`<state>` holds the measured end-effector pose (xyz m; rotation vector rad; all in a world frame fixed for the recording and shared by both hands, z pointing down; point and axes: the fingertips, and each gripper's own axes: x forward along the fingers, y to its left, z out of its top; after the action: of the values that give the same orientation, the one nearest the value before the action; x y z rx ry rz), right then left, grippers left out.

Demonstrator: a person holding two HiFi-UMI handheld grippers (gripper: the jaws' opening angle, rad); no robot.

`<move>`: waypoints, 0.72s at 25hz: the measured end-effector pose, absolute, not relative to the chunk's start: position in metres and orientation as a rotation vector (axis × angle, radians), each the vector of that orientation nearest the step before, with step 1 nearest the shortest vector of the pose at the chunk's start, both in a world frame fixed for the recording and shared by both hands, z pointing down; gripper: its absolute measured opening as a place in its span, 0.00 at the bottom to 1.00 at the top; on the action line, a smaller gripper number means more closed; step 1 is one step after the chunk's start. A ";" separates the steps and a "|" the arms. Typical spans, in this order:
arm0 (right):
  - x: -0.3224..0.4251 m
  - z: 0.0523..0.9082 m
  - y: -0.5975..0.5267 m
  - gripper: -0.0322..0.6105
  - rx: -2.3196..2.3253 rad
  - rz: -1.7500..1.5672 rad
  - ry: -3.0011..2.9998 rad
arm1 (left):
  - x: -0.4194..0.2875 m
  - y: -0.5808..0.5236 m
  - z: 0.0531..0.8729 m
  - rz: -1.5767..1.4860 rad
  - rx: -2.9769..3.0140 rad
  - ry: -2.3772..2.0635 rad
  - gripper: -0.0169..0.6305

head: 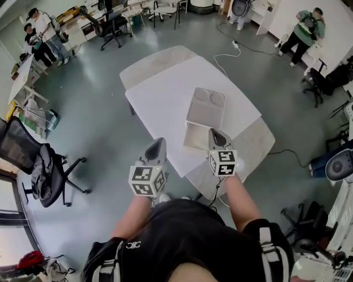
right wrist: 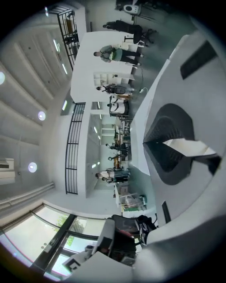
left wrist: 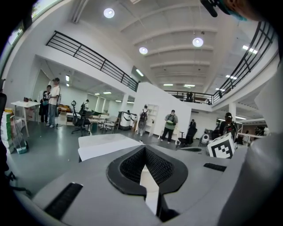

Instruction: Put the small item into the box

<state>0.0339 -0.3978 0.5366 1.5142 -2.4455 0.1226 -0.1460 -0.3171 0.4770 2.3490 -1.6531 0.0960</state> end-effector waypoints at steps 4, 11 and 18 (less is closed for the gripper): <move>0.045 0.490 -0.381 0.07 1.637 0.046 -2.503 | -0.137 -0.319 0.475 0.097 2.382 -1.616 0.03; 0.058 0.450 -0.339 0.07 1.757 -0.054 -2.593 | -0.118 -0.321 0.474 0.107 2.431 -1.569 0.04; 0.062 0.448 -0.328 0.07 1.801 -0.058 -2.574 | -0.103 -0.321 0.471 0.117 2.477 -1.521 0.04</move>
<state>0.0619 -0.3285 0.4480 1.8010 -2.5740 -0.0582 -0.1028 -0.3215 0.4713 2.4772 -1.5213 0.1170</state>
